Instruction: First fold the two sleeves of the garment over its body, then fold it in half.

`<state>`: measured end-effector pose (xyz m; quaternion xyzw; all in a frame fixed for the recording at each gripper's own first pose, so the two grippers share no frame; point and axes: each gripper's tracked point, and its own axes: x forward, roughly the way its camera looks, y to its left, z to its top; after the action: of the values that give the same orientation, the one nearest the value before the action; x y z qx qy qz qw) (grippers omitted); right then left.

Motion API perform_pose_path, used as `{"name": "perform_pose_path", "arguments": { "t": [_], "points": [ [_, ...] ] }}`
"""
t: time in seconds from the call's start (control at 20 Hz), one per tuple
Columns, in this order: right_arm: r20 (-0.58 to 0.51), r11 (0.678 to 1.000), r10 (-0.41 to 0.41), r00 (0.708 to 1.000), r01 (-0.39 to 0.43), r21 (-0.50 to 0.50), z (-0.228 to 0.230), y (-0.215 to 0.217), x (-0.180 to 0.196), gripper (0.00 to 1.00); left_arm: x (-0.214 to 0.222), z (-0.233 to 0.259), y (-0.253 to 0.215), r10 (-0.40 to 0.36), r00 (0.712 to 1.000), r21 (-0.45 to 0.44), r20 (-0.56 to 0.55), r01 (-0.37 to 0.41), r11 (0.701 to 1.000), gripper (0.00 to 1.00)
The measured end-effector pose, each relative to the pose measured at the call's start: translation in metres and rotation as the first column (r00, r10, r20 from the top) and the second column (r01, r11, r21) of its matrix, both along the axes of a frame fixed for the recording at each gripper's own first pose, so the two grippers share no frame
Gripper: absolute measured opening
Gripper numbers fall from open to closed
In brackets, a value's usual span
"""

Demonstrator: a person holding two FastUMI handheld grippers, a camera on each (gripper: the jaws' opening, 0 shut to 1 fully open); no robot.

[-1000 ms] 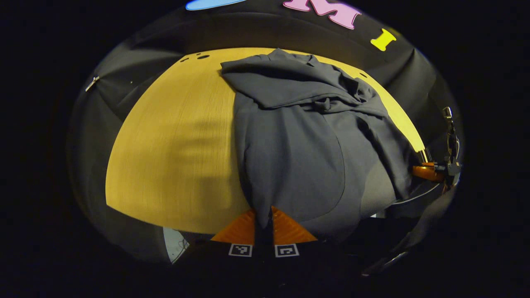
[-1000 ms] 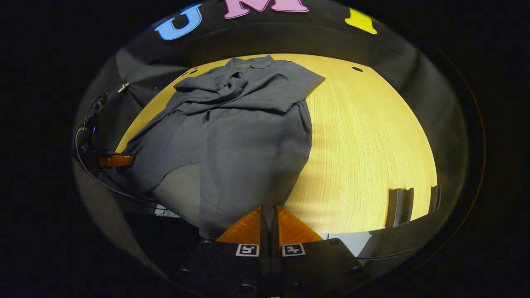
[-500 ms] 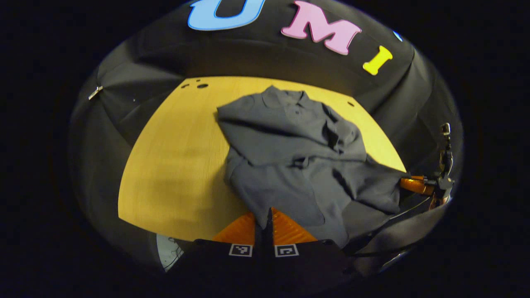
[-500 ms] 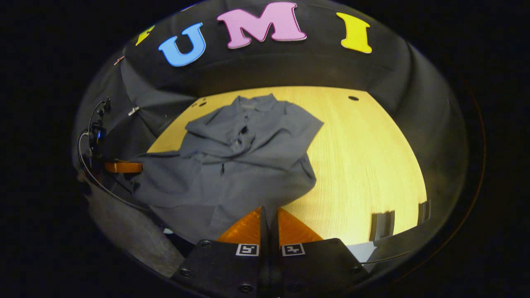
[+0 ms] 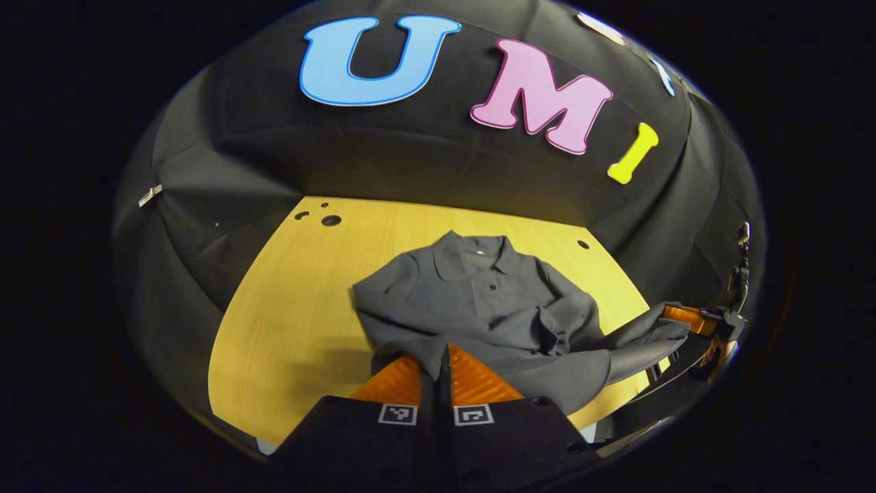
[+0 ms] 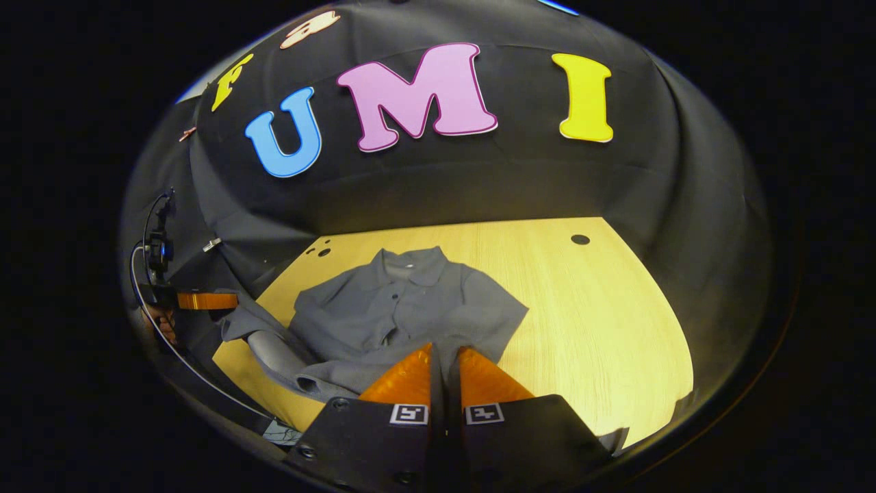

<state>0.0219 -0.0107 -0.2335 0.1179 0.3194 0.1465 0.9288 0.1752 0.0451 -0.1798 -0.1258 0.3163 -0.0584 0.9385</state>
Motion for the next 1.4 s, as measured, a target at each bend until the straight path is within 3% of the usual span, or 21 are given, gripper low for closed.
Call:
{"name": "perform_pose_path", "arguments": {
  "t": [0.4,0.8,1.4],
  "points": [
    [0.055,0.999,-0.041,0.998,0.043,-0.034,-0.021,0.002,0.084,0.05,0.086,-0.008,0.017,0.049,0.997,0.016,0.056,-0.050,0.999,0.05],
    [0.034,0.997,-0.067,0.997,0.069,-0.046,-0.071,0.011,0.140,0.05,0.155,-0.054,0.027,0.093,0.995,0.036,0.044,-0.095,0.995,0.05],
    [-0.099,0.993,-0.036,0.994,0.025,-0.115,-0.170,0.025,0.170,0.05,0.195,-0.158,0.027,0.099,0.990,0.127,-0.103,-0.086,0.988,0.06]
  ]
}}
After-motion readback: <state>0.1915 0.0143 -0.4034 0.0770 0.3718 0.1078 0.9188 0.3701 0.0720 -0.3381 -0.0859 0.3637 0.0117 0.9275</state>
